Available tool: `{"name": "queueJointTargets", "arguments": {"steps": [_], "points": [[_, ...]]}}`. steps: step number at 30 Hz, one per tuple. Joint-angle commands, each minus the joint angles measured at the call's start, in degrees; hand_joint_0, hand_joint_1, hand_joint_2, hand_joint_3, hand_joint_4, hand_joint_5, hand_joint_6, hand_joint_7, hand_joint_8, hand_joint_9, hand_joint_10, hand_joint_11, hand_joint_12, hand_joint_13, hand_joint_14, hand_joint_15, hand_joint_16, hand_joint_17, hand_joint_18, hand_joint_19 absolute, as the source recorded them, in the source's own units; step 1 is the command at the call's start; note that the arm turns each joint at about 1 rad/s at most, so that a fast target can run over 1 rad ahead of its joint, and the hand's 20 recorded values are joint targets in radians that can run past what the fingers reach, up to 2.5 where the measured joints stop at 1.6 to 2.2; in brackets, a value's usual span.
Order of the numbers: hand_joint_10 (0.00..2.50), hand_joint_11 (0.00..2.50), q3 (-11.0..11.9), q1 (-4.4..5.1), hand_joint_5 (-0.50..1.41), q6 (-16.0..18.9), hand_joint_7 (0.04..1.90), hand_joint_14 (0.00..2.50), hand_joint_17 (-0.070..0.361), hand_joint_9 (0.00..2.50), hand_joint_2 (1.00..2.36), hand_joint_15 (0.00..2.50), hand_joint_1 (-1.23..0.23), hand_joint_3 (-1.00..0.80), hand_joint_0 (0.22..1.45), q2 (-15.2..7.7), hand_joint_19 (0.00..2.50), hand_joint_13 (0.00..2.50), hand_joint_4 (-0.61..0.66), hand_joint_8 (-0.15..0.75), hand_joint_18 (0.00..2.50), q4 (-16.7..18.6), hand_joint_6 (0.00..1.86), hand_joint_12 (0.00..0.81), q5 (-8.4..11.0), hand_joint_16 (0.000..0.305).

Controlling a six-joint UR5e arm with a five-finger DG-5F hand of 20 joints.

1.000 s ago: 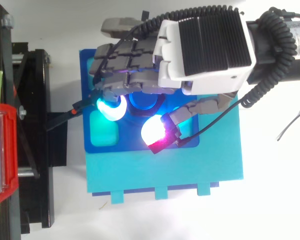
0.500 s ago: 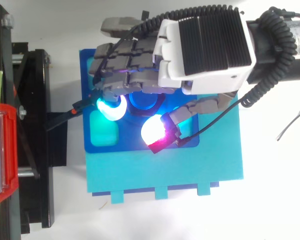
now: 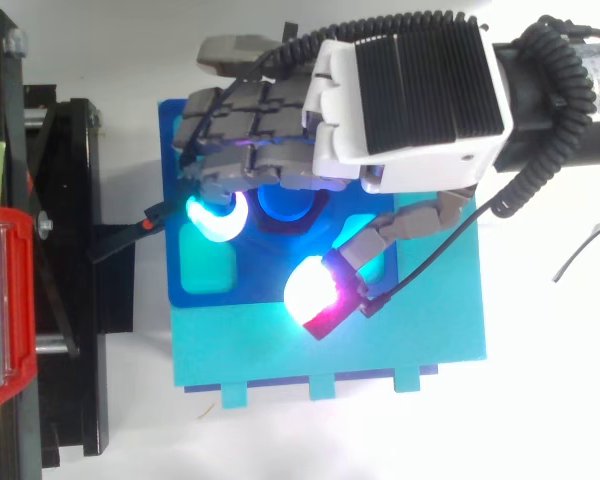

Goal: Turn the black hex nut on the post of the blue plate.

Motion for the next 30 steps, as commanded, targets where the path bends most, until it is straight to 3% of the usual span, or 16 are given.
{"name": "queueJointTargets", "arguments": {"steps": [1,3,5,8,13,17,18,19,22,24,25,26,27,30], "points": [[0.0,0.08,3.6,0.3,-0.23,0.0,0.93,0.0,0.137,0.39,1.0,0.0,-0.66,-0.5,0.4,0.0,0.01,0.33,0.24,0.303,0.26,-2.5,0.5,0.427,0.17,0.061],[0.0,0.06,5.8,0.39,-0.23,0.0,0.91,0.0,0.14,0.37,1.0,0.0,-0.66,-0.5,0.4,0.0,0.01,0.32,0.24,0.301,0.25,-5.6,0.5,0.431,0.08,0.062],[0.0,0.04,8.6,0.48,-0.24,0.0,0.88,0.0,0.142,0.35,1.0,0.0,-0.66,-0.5,0.39,0.0,0.02,0.31,0.23,0.301,0.25,-11.0,0.5,0.435,-0.01,0.063],[0.0,0.0,10.9,0.91,-0.24,-0.1,0.85,0.0,0.144,0.32,1.0,0.0,-0.66,-0.5,0.39,0.1,0.01,0.29,0.22,0.301,0.23,-15.4,0.5,0.437,0.61,0.064],[0.0,0.0,10.9,1.53,-0.23,0.5,0.8,0.0,0.145,0.22,1.0,0.0,-0.55,-0.5,0.39,3.3,0.05,0.18,0.21,0.291,0.08,-23.2,0.5,0.429,4.39,0.064],[0.0,0.0,9.4,1.62,-0.23,1.8,0.76,0.0,0.148,0.16,1.0,0.0,-0.46,-0.5,0.39,5.7,0.04,0.1,0.2,0.278,0.0,-25.1,0.5,0.427,4.56,0.066],[0.0,0.0,7.9,1.71,-0.23,2.6,0.75,0.0,0.148,0.16,1.0,0.0,-0.44,-0.5,0.39,7.0,0.05,0.09,0.2,0.277,0.0,-25.7,0.5,0.427,4.56,0.066],[0.0,0.0,7.9,1.71,-0.23,2.6,0.75,0.0,0.148,0.16,1.0,0.0,-0.44,-0.5,0.39,7.0,0.05,0.08,0.2,0.276,0.0,-25.7,0.5,0.426,4.56,0.066],[0.0,0.0,-0.7,1.71,-0.22,6.1,0.74,0.0,0.148,0.16,1.0,0.0,-0.41,-0.5,0.39,12.4,0.05,0.06,0.2,0.272,0.0,-24.5,0.5,0.423,4.65,0.066],[0.0,0.0,-3.5,1.79,-0.22,7.4,0.74,0.0,0.148,0.16,1.0,0.0,-0.4,-0.5,0.4,14.3,0.05,0.06,0.2,0.271,0.0,-22.6,0.5,0.421,5.0,0.066],[0.0,0.0,-7.0,1.88,-0.22,8.9,0.74,0.0,0.148,0.16,1.0,0.0,-0.4,-0.5,0.4,16.5,0.05,0.06,0.21,0.27,0.0,-20.1,0.5,0.42,5.71,0.066],[0.0,0.0,-8.6,1.88,-0.22,9.3,0.74,0.0,0.148,0.16,1.0,0.0,-0.4,-0.5,0.4,17.4,0.05,0.06,0.21,0.269,0.0,-19.0,0.5,0.42,6.06,0.066],[0.0,0.0,-13.1,1.97,-0.22,10.7,0.74,0.0,0.147,0.16,1.0,0.0,-0.4,-0.5,0.4,20.3,0.05,0.05,0.21,0.269,0.0,-15.9,0.5,0.421,7.11,0.065],[0.0,0.0,-18.4,2.15,-0.22,14.1,0.73,0.0,0.148,0.16,1.0,0.0,-0.4,-0.5,0.4,23.7,0.04,0.03,0.21,0.268,0.0,-11.2,0.5,0.421,8.61,0.066]]}}
